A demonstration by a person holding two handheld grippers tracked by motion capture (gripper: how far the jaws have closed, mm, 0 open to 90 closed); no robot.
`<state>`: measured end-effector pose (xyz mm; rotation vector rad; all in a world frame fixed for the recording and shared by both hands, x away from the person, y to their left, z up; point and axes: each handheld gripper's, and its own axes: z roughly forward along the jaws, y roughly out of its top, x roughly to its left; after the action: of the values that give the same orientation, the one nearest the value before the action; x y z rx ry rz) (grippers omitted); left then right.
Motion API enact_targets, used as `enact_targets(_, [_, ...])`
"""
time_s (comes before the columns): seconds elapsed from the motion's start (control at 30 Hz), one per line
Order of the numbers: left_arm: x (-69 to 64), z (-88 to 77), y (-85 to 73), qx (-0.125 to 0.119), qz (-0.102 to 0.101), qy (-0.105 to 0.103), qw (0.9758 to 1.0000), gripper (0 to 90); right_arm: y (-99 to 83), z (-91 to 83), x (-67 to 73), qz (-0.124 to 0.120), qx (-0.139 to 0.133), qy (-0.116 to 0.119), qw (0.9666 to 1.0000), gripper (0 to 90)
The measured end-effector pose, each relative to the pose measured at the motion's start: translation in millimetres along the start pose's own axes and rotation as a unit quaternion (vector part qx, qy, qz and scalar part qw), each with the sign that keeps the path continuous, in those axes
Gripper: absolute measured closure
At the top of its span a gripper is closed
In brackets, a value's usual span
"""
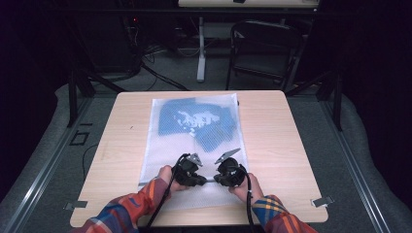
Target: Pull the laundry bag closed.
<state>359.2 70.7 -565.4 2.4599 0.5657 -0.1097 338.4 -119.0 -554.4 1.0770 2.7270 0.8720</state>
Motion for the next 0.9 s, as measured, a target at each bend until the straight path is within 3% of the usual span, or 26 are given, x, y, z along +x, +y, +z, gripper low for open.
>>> enact_targets(0.17, [-0.6,0.3,0.2,0.000,0.001,0.001,1.0000,86.2,0.4,6.7,1.7,-0.005,0.017,0.000,0.9999,90.0])
enact_targets(0.37, [-0.3,0.2,0.2,0.000,0.003,-0.001,1.0000,86.3,0.8,8.6,0.4,-0.011,0.017,0.004,0.9998,90.0])
enact_targets(0.47, [-0.4,-1.0,-0.1,0.005,0.000,-0.003,1.0000,86.3,-1.8,8.7,-3.9,0.005,0.009,0.019,0.9998,90.0])
enact_targets(0.9, [4.1,-7.9,-6.5,0.010,-0.011,-0.005,0.9999,86.3,-1.5,8.4,-0.7,-0.008,0.011,0.009,0.9999,90.0])
